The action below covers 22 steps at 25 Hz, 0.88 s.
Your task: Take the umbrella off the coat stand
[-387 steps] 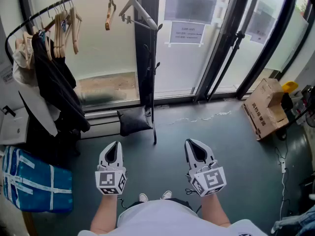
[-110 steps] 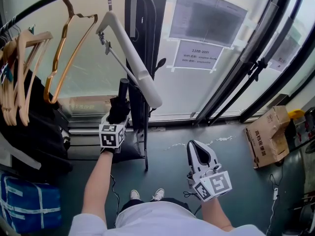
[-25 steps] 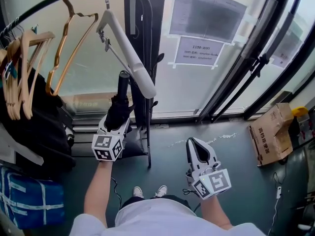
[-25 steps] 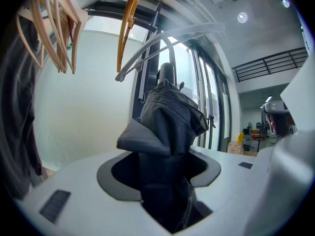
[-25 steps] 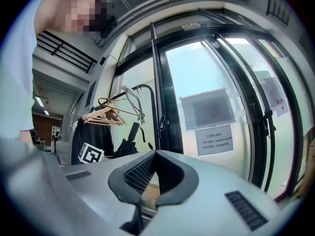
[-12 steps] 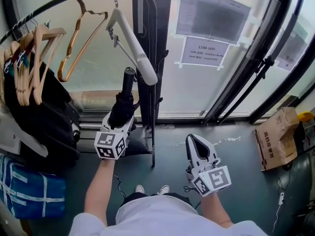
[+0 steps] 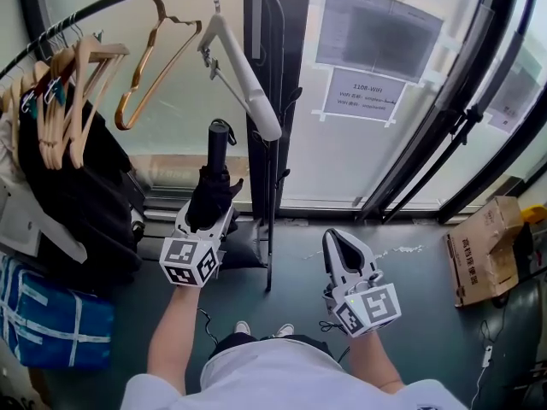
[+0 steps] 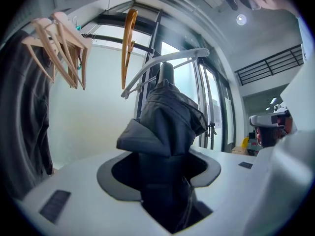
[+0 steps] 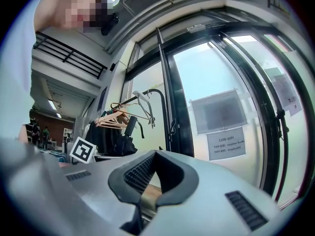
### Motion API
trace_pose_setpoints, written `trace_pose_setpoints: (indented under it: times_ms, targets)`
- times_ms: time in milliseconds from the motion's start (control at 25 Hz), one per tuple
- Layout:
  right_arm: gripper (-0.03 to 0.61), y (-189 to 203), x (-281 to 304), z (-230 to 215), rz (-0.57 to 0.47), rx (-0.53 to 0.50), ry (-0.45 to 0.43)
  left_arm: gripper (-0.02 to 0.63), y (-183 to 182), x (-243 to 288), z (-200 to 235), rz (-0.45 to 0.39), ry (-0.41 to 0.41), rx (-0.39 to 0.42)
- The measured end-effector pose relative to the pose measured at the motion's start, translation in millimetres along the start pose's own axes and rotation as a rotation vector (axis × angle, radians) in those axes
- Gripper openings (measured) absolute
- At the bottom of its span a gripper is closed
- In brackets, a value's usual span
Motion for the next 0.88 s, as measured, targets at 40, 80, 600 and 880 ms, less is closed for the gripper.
trace_pose_setpoints:
  times_ms: [40, 80, 600, 880]
  targets:
    - [0.018, -0.3, 1.4, -0.5, 0.001, -0.003, -0.001, 0.250, 0.5, -3.2, 1.5, 0.002, -0.009, 0.002]
    - [0.017, -0.9, 3.1, -0.8, 0.001, -0.005, -0.003, 0.250, 1.4, -6.8, 3.6, 0.005, -0.019, 0.002]
    - [0.018, -14.7, 16.0, -16.2, -0.001, -0.031, 0.029, 0.250, 19.7, -63.0, 39.9, 0.010, -0.139, -0.035]
    - [0.018, -14.4, 8.3, -39.5, 0.021, -0.032, 0.111, 0.250, 20.5, -89.3, 46.0, -0.003, -0.180, -0.031]
Point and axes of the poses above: the fingertips, and each gripper's own axes: x forward along the fingers, z to its left, y out of its underside, the point moved 8 cm from there along -x, backward along the fingers, and after that the axes turned 14 degrees about z, right-handed, at the moved point
